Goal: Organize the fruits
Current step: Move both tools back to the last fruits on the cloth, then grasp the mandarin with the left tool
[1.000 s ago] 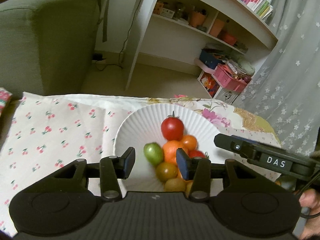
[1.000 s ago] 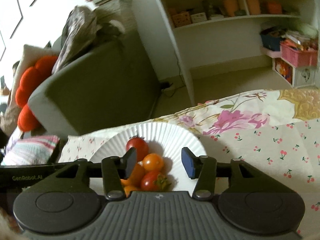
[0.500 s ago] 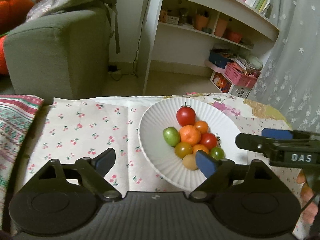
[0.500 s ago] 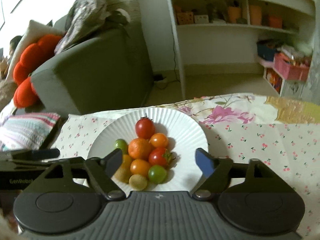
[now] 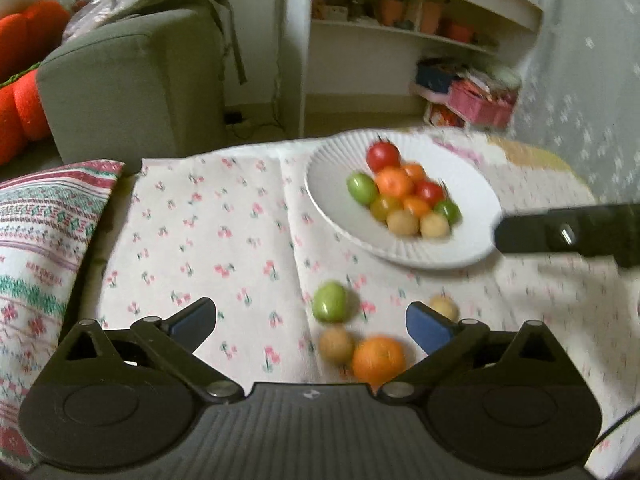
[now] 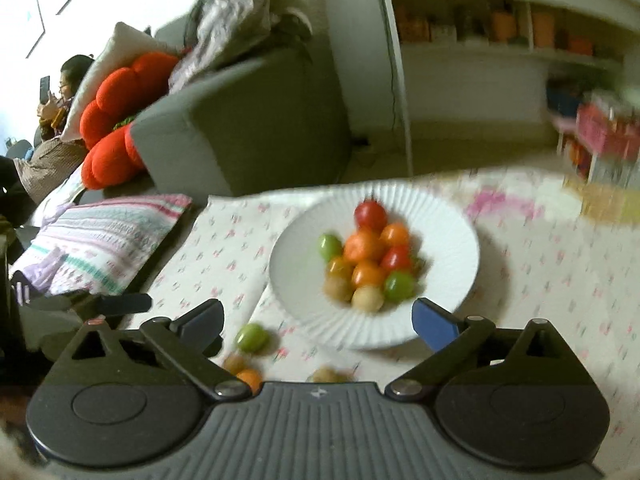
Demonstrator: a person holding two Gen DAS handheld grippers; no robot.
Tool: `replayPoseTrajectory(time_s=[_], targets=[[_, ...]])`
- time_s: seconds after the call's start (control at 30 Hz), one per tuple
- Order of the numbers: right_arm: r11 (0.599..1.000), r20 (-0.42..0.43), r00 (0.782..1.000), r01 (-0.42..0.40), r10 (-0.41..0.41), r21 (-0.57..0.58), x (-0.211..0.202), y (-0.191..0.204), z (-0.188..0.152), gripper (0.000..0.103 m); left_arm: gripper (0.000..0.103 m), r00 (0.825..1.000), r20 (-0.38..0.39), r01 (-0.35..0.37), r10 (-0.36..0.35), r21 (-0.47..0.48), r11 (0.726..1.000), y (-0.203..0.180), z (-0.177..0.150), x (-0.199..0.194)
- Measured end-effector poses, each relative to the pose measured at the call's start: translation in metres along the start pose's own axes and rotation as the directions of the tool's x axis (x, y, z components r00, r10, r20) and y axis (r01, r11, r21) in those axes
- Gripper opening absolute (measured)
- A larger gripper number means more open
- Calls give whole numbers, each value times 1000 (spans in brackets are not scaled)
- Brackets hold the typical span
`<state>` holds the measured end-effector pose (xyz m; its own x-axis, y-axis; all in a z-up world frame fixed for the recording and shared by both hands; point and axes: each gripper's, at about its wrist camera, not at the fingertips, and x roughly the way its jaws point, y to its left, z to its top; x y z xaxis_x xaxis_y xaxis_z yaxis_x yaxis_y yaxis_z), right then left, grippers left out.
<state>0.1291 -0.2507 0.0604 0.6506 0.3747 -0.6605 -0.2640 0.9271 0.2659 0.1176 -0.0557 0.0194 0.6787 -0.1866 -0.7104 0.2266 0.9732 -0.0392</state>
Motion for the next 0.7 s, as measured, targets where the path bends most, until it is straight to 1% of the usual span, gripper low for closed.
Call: replayPoseTrajectory(time_s=[0.1, 0.23, 0.4, 0.47, 0.53, 0.63, 0.7], targets=[[999, -36, 999, -2, 4, 45, 5, -2, -3, 100, 93, 1000, -5, 12, -11, 44, 999, -7, -10, -1], [999, -43, 999, 16, -14, 37, 9, 2, -7, 100, 89, 999, 1, 48, -48, 66, 997, -17, -17, 2], [999, -84, 995, 49, -48, 5, 19, 7, -15, 100, 84, 999, -11, 35, -34, 113, 993, -31, -29, 14], [999, -87, 995, 53, -53, -1, 20, 6, -16, 100, 74, 999, -19, 37, -35, 110, 993, -33, -32, 17], [998, -88, 994, 59, -58, 8, 22, 4, -17, 100, 70, 998, -27, 51, -48, 93, 994, -32, -33, 20], [998, -95, 994, 62, -61, 15, 26, 3, -18, 99, 62, 998, -29, 59, -57, 82, 995, -32, -35, 25], [998, -98, 993, 64, -62, 12, 28, 3, -17, 99, 60, 998, -33, 62, -59, 73, 995, -32, -35, 29]])
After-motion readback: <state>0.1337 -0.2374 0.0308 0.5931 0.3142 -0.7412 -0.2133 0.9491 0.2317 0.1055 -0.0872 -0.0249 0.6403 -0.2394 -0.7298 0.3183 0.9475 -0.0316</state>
